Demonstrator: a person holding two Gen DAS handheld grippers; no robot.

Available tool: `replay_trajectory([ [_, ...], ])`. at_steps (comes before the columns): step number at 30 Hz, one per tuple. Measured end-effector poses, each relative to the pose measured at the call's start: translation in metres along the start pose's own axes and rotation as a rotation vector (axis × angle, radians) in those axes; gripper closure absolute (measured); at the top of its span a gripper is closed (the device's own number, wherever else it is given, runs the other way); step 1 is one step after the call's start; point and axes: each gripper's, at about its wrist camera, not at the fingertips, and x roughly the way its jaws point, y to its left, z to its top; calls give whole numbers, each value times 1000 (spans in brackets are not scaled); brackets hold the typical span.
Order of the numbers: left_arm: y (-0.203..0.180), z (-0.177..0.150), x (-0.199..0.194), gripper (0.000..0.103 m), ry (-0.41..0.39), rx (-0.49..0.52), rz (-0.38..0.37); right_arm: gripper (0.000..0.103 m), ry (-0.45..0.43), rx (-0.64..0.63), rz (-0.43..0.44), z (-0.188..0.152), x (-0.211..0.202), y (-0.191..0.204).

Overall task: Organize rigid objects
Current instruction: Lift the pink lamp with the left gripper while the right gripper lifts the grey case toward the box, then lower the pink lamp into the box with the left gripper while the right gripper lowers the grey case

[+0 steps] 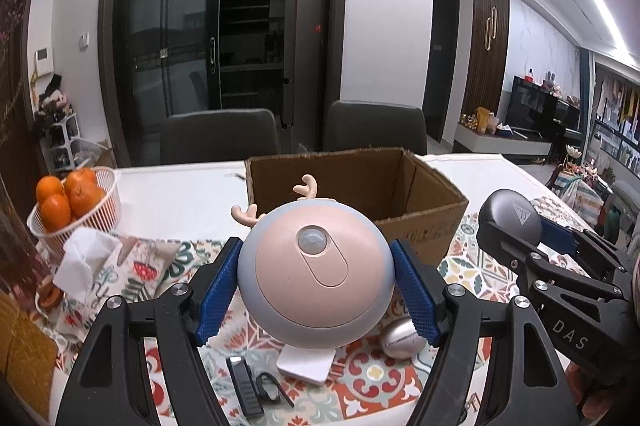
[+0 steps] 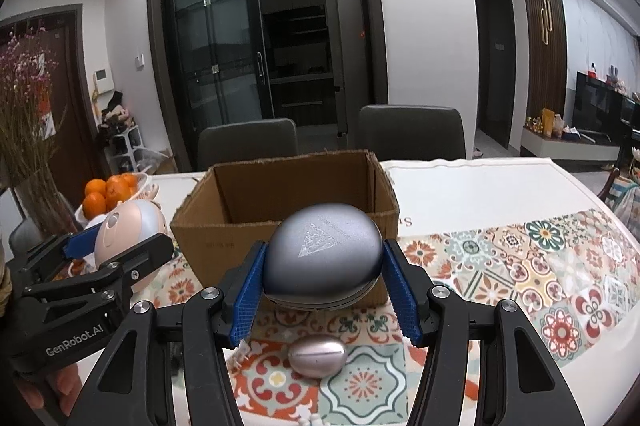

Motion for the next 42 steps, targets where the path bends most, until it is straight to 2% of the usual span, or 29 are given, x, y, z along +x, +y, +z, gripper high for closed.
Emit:
replay_trajectory([
  [16, 4, 42, 13, 29, -30, 7, 3, 45, -57, -6, 12, 36, 9, 2],
  [27, 9, 65, 35, 29, -12, 16, 16, 45, -75, -34, 6, 54, 25, 4],
  [35, 10, 73, 59, 29, 27, 25, 28, 45, -71, -64, 4, 66, 44, 9],
  [42, 11, 74, 85, 29, 106, 16, 10, 45, -15, -55, 18, 68, 67, 3],
])
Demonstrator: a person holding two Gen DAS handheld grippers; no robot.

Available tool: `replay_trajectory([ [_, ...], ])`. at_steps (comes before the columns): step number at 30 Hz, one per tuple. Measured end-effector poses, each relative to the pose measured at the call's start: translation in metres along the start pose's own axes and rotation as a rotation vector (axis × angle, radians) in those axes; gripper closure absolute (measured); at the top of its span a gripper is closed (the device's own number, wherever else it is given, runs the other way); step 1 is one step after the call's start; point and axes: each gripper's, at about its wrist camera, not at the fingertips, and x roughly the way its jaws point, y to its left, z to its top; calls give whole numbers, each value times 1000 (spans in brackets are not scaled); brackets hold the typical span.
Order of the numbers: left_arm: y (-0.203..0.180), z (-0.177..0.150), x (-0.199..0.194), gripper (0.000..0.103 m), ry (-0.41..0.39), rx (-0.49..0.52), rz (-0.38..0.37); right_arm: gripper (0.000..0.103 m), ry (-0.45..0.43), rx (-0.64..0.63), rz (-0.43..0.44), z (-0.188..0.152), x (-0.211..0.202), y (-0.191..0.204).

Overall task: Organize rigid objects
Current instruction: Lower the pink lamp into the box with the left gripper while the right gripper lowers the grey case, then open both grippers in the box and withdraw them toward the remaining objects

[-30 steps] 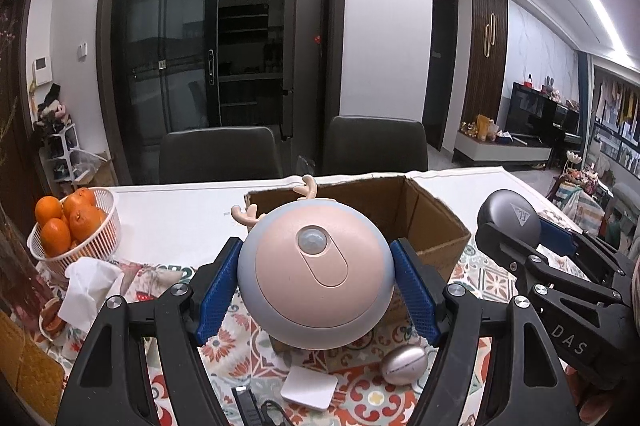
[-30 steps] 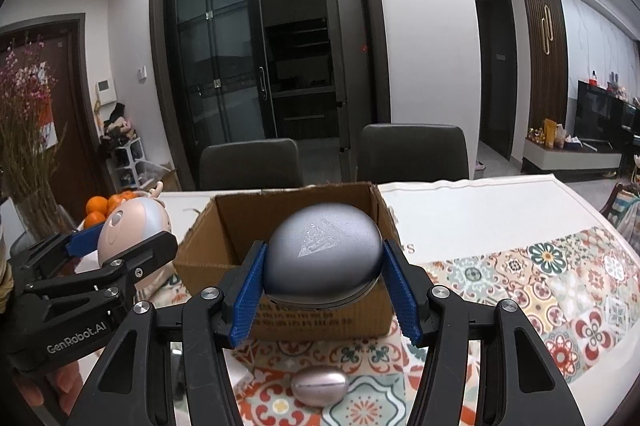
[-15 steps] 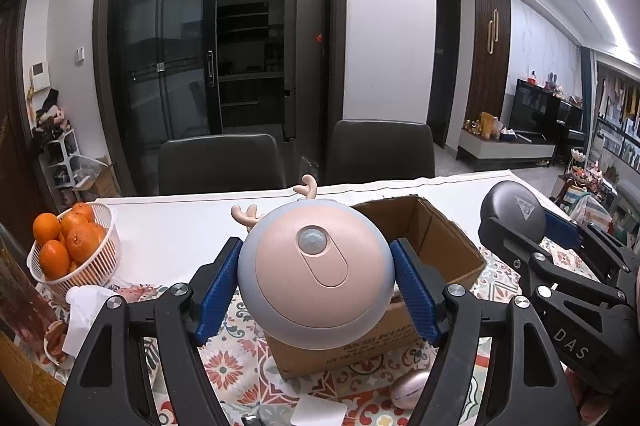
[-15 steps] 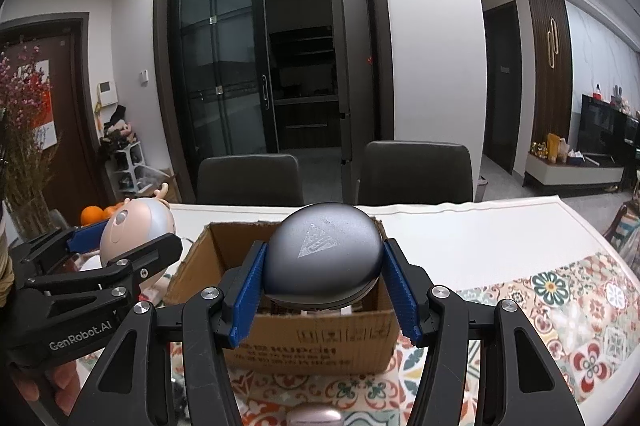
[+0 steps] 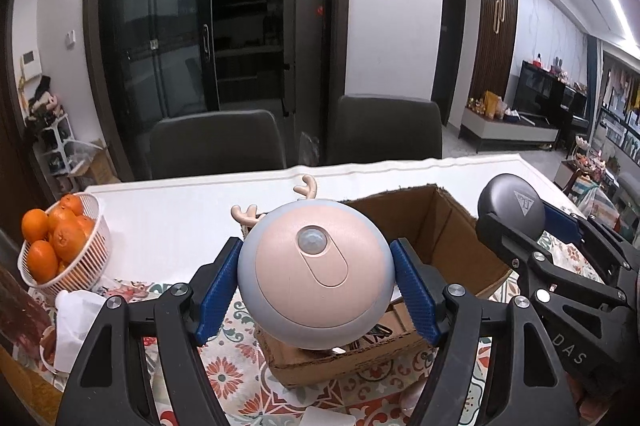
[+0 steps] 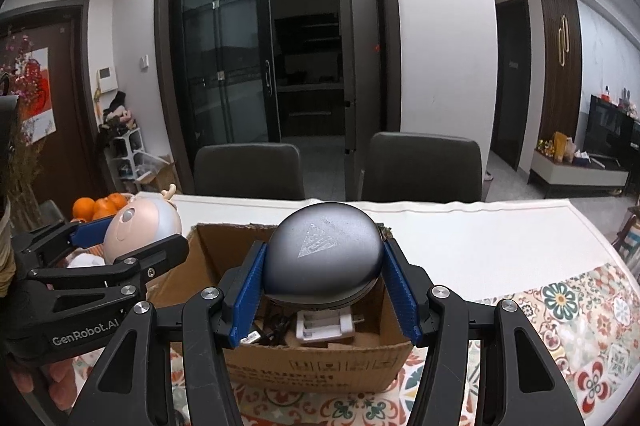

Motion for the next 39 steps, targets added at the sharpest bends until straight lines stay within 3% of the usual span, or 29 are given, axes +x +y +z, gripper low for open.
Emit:
replay_trajectory([
  [17, -5, -5, 60, 29, 216, 29, -16, 45, 206, -1, 32, -10, 64, -13],
  [26, -4, -9, 68, 29, 274, 22, -7, 45, 263, -3, 19, -18, 72, -17],
  [39, -1, -14, 28, 27, 200, 8, 15, 41, 195, 15, -55, -9, 37, -17],
])
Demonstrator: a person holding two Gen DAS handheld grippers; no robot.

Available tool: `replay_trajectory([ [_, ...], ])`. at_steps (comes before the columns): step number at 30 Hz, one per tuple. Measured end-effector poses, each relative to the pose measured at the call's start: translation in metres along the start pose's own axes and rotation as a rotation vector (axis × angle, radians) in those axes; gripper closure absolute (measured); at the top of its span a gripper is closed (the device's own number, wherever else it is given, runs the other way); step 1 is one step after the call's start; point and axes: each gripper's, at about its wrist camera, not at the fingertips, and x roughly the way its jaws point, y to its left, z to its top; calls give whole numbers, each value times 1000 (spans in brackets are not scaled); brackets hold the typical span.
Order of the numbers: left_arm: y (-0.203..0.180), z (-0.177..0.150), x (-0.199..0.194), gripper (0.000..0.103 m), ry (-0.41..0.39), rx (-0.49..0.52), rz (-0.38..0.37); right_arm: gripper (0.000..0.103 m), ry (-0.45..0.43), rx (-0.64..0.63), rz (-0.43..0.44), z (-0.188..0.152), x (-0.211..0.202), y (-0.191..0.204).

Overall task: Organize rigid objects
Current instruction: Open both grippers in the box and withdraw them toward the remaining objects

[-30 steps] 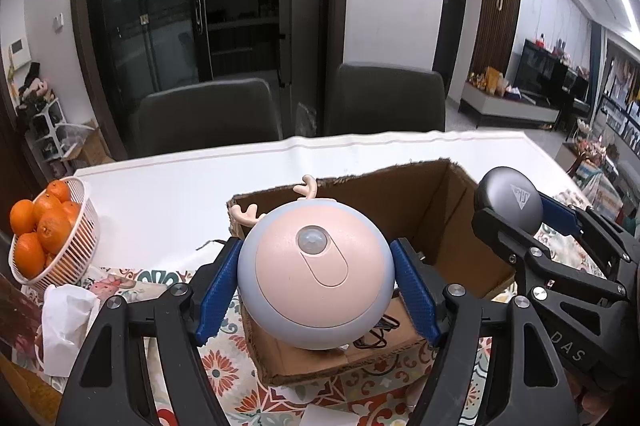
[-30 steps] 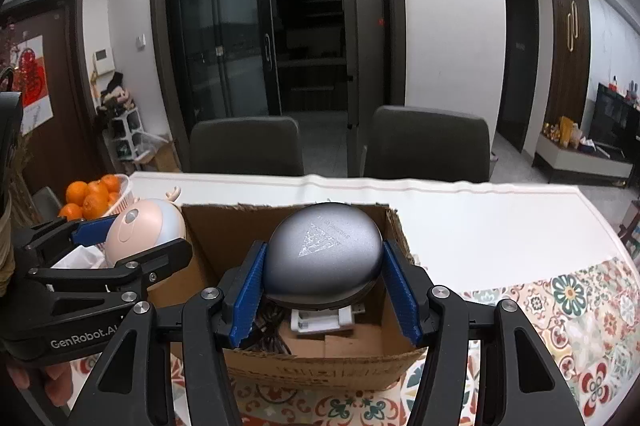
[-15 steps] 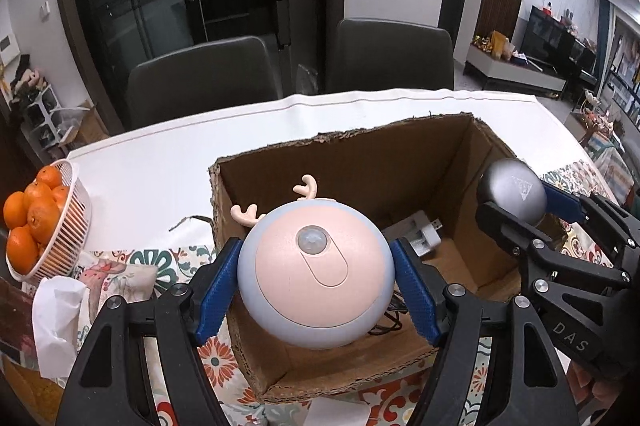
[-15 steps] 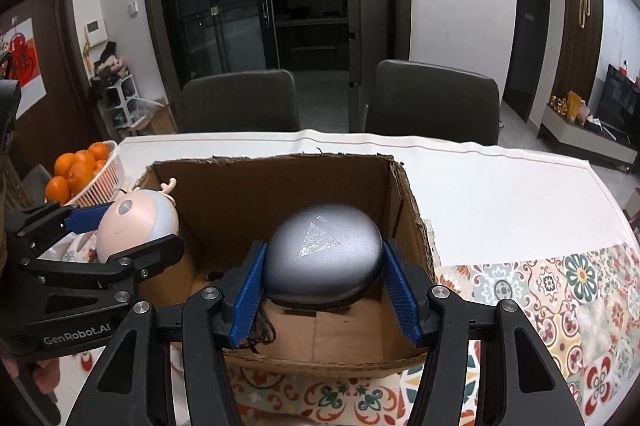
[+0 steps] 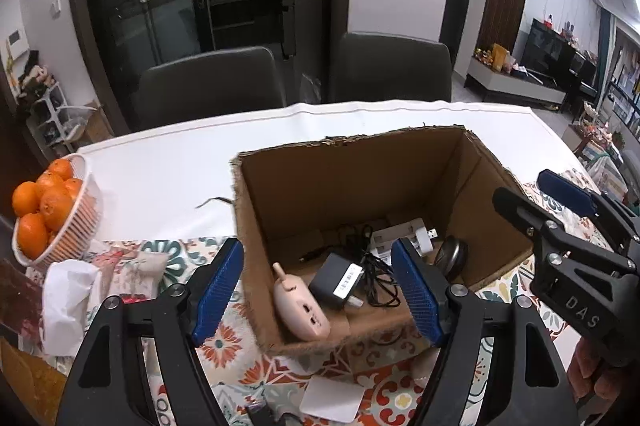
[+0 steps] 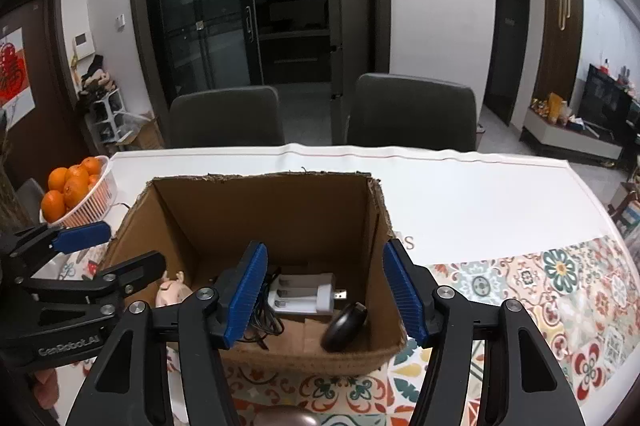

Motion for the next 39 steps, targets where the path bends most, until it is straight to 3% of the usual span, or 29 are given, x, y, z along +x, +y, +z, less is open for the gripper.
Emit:
replay_trajectory([
  [10, 12, -22, -39, 27, -68, -26, 17, 35, -65, 1, -9, -10, -36, 16],
  [24, 23, -68, -76, 24, -127, -45, 72, 27, -82, -4, 10, -39, -62, 39],
  [39, 29, -122, -89, 24, -120, -81, 90, 25, -96, -2, -24, -79, -84, 54],
])
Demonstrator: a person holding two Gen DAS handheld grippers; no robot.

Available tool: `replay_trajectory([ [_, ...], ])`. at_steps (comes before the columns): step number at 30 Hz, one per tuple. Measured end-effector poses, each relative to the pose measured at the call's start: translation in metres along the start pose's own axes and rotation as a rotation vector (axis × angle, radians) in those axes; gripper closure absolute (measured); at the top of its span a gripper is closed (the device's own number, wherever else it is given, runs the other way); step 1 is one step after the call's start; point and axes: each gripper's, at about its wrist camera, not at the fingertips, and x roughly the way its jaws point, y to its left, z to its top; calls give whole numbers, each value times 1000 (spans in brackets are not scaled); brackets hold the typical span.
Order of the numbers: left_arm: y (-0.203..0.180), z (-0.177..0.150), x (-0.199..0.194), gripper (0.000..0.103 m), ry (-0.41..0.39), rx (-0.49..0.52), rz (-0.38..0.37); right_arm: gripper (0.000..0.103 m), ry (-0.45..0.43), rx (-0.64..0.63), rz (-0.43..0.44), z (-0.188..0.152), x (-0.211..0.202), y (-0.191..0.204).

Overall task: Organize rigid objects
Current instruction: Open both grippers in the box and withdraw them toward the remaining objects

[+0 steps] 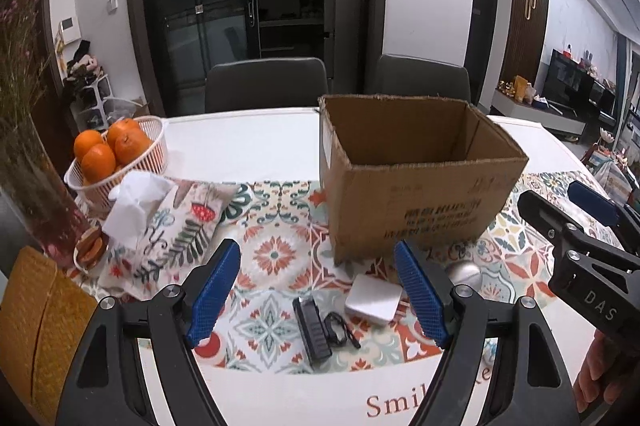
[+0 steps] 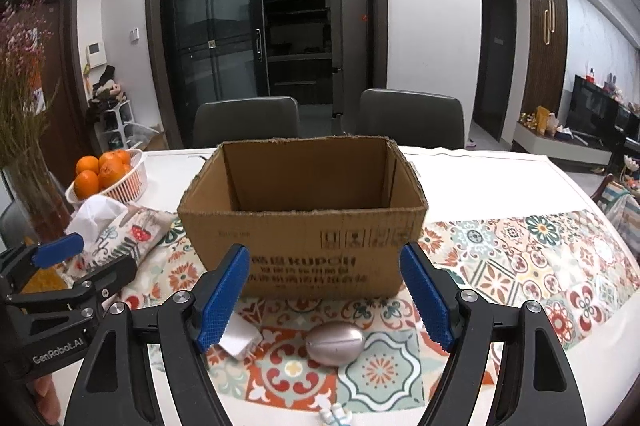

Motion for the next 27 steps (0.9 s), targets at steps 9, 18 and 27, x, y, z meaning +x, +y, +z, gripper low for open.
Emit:
replay_trajectory([
  [9, -3, -36, -6, 22, 22, -3, 5, 25, -29, -1, -35, -32, -19, 0],
  [18, -10, -71, -12, 20, 35, -25, 1, 25, -13, 41, -20, -67, -37, -7],
  [27, -16, -92, -12, 15, -6, -40, 42, 25, 25, 83, -50, -98, -40, -14],
])
